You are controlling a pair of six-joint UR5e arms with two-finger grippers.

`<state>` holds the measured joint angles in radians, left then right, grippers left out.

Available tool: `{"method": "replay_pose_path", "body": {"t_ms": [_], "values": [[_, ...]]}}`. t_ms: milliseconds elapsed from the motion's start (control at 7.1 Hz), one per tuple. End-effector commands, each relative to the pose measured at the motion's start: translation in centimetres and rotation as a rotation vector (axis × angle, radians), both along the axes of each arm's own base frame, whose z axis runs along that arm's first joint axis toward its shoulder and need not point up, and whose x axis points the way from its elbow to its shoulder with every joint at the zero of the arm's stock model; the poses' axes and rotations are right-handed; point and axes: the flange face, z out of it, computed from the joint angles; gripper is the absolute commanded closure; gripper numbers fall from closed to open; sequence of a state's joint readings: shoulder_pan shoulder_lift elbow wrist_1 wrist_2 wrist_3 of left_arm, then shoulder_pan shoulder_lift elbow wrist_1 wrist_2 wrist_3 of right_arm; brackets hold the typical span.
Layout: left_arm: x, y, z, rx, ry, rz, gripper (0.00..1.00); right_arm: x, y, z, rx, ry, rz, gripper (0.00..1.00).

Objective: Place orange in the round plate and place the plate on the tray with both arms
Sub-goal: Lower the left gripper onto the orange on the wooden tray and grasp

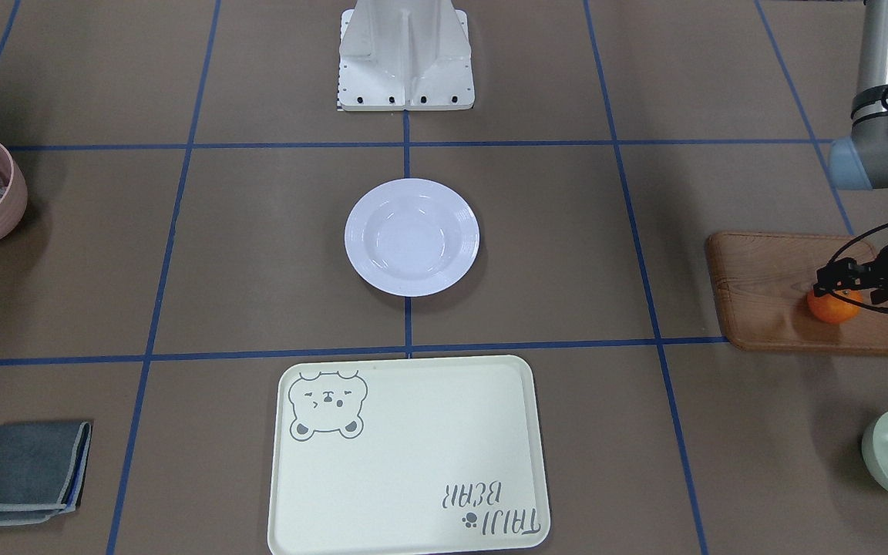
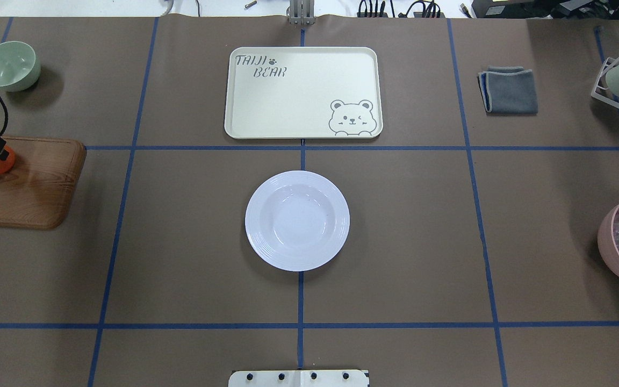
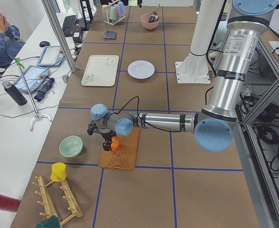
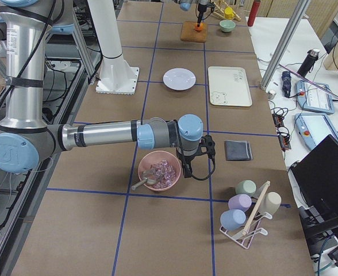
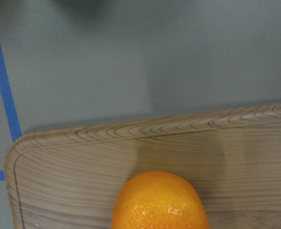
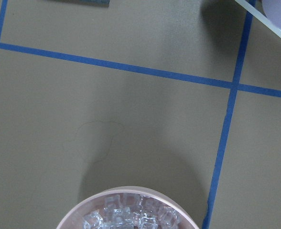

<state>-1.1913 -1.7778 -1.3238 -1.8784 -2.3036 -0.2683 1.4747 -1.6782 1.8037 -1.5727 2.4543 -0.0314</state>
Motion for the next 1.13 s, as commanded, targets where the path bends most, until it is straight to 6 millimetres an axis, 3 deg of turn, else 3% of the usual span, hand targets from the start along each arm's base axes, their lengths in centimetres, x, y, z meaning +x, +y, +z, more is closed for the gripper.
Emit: {"method": "replay_pose_path", "body": {"t_ms": [0, 423, 564, 705, 846, 987], "values": [[0.8, 0.0, 0.4, -0.009, -0.003, 0.011, 0.02, 0.0, 0.0, 0.0, 0.0, 0.0, -0.001, 0.0], [2.0, 0.0, 1.2, -0.003, -0.003, 0.031, 0.03, 0.0, 0.0, 0.1, -0.003, 0.0, 0.0, 0.0], [2.8, 0.2, 1.3, -0.002, -0.002, 0.044, 0.08, 0.0, 0.0, 0.1, -0.003, 0.0, 0.0, 0.0], [2.8, 0.2, 1.4, -0.004, -0.003, 0.045, 0.32, 0.0, 0.0, 0.0, -0.001, 0.0, 0.0, 0.0], [2.7, 0.1, 1.3, -0.001, -0.008, 0.043, 0.87, 0.0, 0.0, 0.0, -0.001, 0.0, 0.0, 0.0], [3.1, -0.9, -0.3, 0.009, -0.006, 0.035, 1.0, 0.0, 0.0, 0.0, 0.0, 0.0, 0.0, 0.0]]}}
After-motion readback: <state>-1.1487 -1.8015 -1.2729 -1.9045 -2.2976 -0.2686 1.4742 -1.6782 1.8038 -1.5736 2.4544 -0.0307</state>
